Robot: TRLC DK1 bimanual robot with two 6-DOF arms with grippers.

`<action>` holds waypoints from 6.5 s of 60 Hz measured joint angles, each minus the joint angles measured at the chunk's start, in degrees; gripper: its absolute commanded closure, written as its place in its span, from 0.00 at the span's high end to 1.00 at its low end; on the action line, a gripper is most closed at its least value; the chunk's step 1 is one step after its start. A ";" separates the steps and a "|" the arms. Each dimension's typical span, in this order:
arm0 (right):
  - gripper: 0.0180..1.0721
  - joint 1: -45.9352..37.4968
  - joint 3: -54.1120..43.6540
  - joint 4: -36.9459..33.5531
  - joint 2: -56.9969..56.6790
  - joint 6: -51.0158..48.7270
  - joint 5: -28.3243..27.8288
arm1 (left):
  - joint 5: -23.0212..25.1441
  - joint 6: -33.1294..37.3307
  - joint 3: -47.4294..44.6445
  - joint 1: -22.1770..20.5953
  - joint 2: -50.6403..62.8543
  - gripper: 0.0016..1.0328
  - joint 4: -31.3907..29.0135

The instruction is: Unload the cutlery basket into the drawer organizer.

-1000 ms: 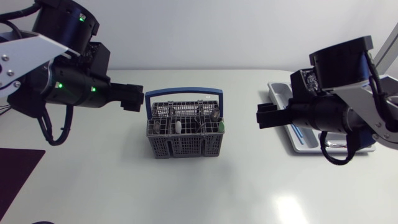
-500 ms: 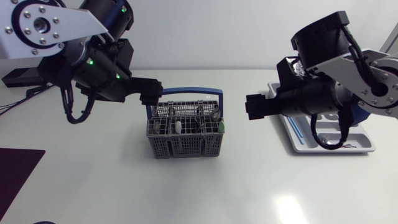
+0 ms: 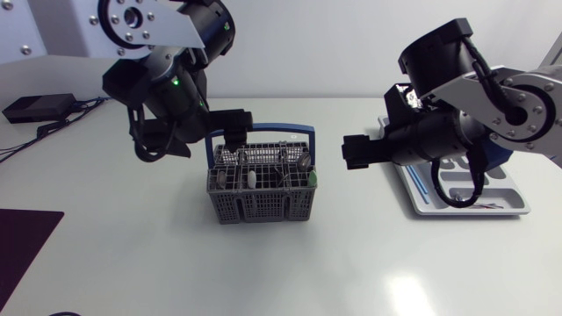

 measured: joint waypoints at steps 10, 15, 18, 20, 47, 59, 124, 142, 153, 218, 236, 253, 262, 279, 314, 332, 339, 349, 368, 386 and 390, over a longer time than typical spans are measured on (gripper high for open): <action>0.95 0.44 -0.02 -0.02 0.00 0.37 0.00 | -1.09 -5.14 4.85 -0.94 3.91 0.92 -4.15; 0.95 0.70 -0.02 -0.11 0.00 0.39 0.00 | -1.33 -7.63 6.21 -0.94 5.68 0.96 -5.70; 0.95 0.70 -0.02 -0.42 0.00 0.55 0.00 | -1.49 -9.51 7.17 -0.98 6.97 0.96 -7.78; 0.95 0.70 -0.02 -0.50 0.00 0.57 0.00 | -1.51 -10.58 7.91 -1.11 7.89 0.96 -9.11; 0.95 1.25 -1.29 -0.57 0.00 1.88 0.02 | -1.51 -20.52 15.32 -2.16 14.95 0.96 -17.53; 0.95 1.51 -2.14 -0.37 0.00 2.10 0.02 | -0.31 -23.30 19.04 -2.10 17.97 0.93 -20.15; 0.95 2.25 -5.29 0.48 -0.15 2.93 0.04 | 0.00 -24.96 18.38 -0.57 21.86 0.57 -21.07; 0.95 2.25 -5.86 0.52 -0.42 2.93 0.11 | -0.70 -24.94 18.16 -0.55 22.01 0.49 -21.05; 0.95 2.25 -6.47 1.20 -0.66 2.93 0.22 | -1.31 -24.92 18.16 -0.55 22.27 0.36 -21.05; 0.95 3.58 -7.91 2.34 -1.01 2.93 1.09 | -2.19 -24.22 18.18 -1.40 23.47 0.04 -21.90; 0.95 3.69 -8.85 3.08 -1.05 2.93 1.11 | -2.62 -23.56 18.21 -1.40 23.47 0.04 -22.14; 0.95 3.76 -9.53 3.34 -1.44 2.93 1.11 | -2.62 -21.62 18.53 -1.40 23.47 0.04 -22.36; 0.95 3.87 -9.73 3.50 -1.49 2.93 1.11 | -2.60 -20.57 19.39 -1.40 23.47 0.04 -22.38; 0.95 4.22 -9.79 3.54 -1.49 2.93 1.11 | -2.62 -19.65 21.03 -1.40 23.47 0.04 -22.53; 0.95 5.27 -10.43 4.39 -1.70 2.93 1.53 | -2.58 -19.28 21.09 -1.42 23.47 0.25 -22.23; 0.95 6.75 -10.43 4.39 -1.86 2.93 1.79 | -0.98 -19.26 21.09 -1.97 23.06 0.57 -22.10; 0.95 7.48 -10.43 4.39 -2.08 2.93 1.79 | 0.94 -19.06 21.09 -1.95 21.90 0.64 -22.10; 0.95 9.03 -10.40 4.42 -2.08 3.15 1.81 | 4.15 -17.92 21.09 -1.62 18.91 0.67 -22.12; 0.95 12.59 -8.92 4.87 -1.70 4.42 1.99 | 6.78 -14.88 18.82 -0.13 13.84 0.67 -17.68; 0.95 15.06 -3.39 6.34 3.85 4.42 1.27 | 7.85 -10.34 10.16 2.51 8.76 0.67 -12.41; 0.95 15.54 -1.84 6.38 5.57 4.39 0.17 | 7.98 -9.31 8.33 3.41 7.32 0.67 -11.47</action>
